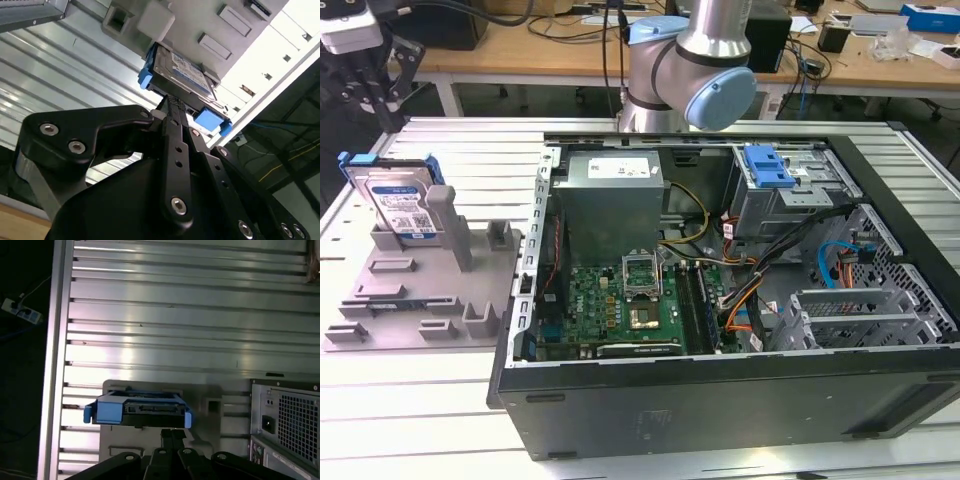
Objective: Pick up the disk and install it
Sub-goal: 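Pick up the disk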
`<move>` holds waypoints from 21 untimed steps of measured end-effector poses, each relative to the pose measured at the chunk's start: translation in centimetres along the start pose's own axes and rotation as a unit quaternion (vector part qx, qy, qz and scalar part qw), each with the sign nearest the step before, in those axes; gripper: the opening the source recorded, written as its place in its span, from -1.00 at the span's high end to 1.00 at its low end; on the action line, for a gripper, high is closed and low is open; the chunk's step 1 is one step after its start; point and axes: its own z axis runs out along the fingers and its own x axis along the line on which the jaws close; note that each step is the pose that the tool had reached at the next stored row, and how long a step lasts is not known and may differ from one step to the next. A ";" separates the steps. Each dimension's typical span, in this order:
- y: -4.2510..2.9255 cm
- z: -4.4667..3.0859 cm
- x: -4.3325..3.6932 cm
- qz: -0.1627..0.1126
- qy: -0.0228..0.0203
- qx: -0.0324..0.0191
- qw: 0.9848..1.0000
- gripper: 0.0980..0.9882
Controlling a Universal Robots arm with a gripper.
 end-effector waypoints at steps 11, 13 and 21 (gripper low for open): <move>0.00 0.12 0.00 -0.150 0.008 -0.003 0.989 0.14; 0.00 0.12 0.00 -0.168 0.009 -0.003 0.986 0.14; 0.00 0.12 0.00 -0.259 0.013 -0.005 0.966 0.14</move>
